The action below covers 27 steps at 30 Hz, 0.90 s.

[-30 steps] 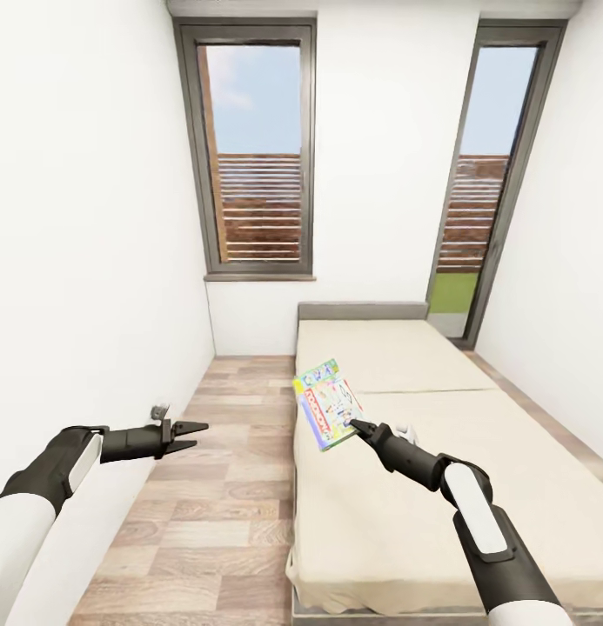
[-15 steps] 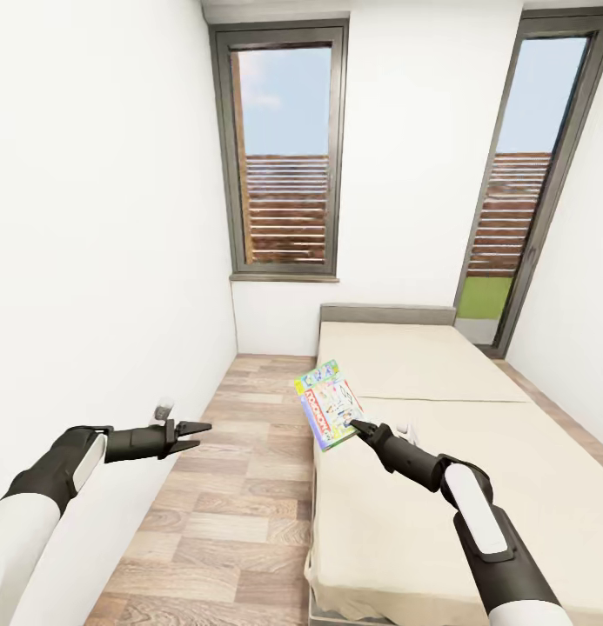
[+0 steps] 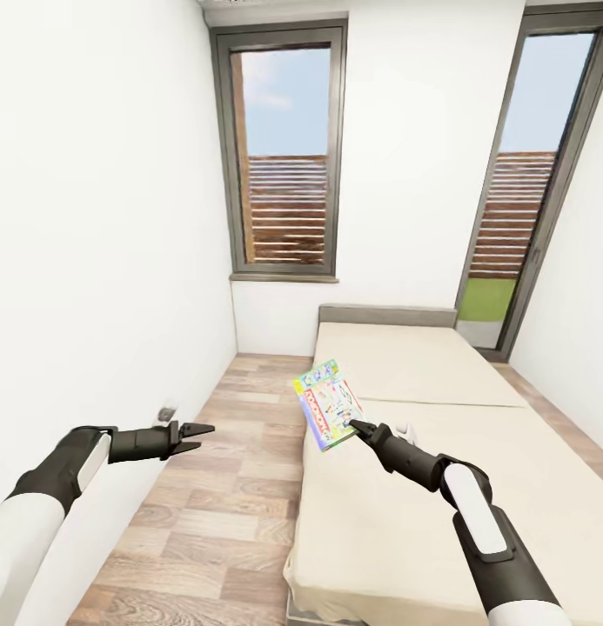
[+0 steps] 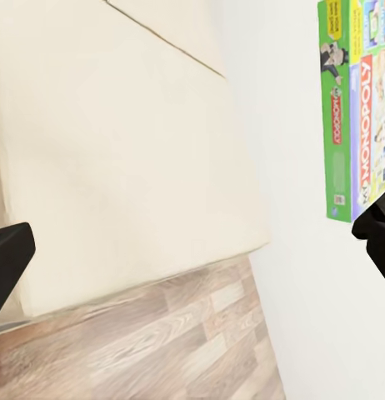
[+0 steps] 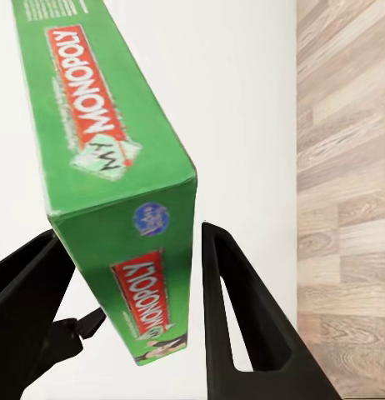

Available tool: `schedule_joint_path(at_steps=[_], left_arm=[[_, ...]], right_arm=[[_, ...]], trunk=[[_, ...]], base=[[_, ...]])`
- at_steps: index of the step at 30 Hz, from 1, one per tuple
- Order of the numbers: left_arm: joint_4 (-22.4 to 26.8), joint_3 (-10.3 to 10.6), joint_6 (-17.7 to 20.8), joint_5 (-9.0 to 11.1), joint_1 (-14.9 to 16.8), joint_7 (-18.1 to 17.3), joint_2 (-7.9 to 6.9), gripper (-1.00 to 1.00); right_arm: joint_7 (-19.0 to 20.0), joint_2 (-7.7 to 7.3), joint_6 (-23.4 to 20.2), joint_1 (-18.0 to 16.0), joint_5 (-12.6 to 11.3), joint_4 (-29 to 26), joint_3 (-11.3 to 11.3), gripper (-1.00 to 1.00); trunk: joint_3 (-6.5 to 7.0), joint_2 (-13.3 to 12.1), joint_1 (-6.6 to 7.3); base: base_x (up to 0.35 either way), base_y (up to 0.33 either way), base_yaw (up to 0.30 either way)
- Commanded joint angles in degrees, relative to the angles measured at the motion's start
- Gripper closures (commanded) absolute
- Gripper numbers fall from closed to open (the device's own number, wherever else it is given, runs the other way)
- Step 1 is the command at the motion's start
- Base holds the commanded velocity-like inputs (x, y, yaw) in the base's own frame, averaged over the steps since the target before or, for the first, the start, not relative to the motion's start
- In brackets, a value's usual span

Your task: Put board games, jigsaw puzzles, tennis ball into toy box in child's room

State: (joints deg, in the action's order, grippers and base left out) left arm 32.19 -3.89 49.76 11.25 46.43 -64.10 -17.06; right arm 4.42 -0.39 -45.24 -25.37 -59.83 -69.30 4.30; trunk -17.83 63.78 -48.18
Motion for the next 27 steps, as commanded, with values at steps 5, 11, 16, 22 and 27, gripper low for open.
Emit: schedule_joint_path(at_steps=[5, 11, 16, 22, 27], left_arm=[[-0.02, -0.02, 0.34, 0.09, 0.06, 0.13, 0.41, -1.00], [-0.02, 0.02, 0.34, 0.09, 0.06, 0.77, 0.94, -1.00], [-0.02, 0.02, 0.35, 0.09, 0.06, 0.89, 1.05, -1.00], [-0.02, -0.03, 0.37, 0.09, 0.06, 0.83, 1.07, -1.00], [-0.02, -0.06, 0.48, 0.09, 0.06, 0.74, 1.03, -1.00]], right_arm=[[0.42, -0.04, -0.29, -0.03, 0.37, -0.01, 0.15, 1.00], [0.42, 0.06, -0.29, -0.03, 0.42, -0.04, 0.03, 1.00], [0.42, -0.05, -0.35, -0.03, 0.35, -0.05, 0.08, 1.00], [0.42, -0.13, -0.41, -0.03, 0.41, -0.05, 0.28, 1.00], [0.35, -0.21, -0.59, -0.03, 0.47, 0.02, 0.48, 1.00]], trunk=[[0.07, 0.05, 0.00], [0.24, 0.05, 0.00], [0.39, 0.05, 0.00], [0.56, 0.05, 0.00], [1.24, -1.16, 0.66]], base=[[-0.068, -0.306, 0.256], [-0.177, -0.289, 0.271], [-0.225, -0.267, 0.274], [-0.146, -0.147, 0.276], [-0.016, -0.016, 0.277]])
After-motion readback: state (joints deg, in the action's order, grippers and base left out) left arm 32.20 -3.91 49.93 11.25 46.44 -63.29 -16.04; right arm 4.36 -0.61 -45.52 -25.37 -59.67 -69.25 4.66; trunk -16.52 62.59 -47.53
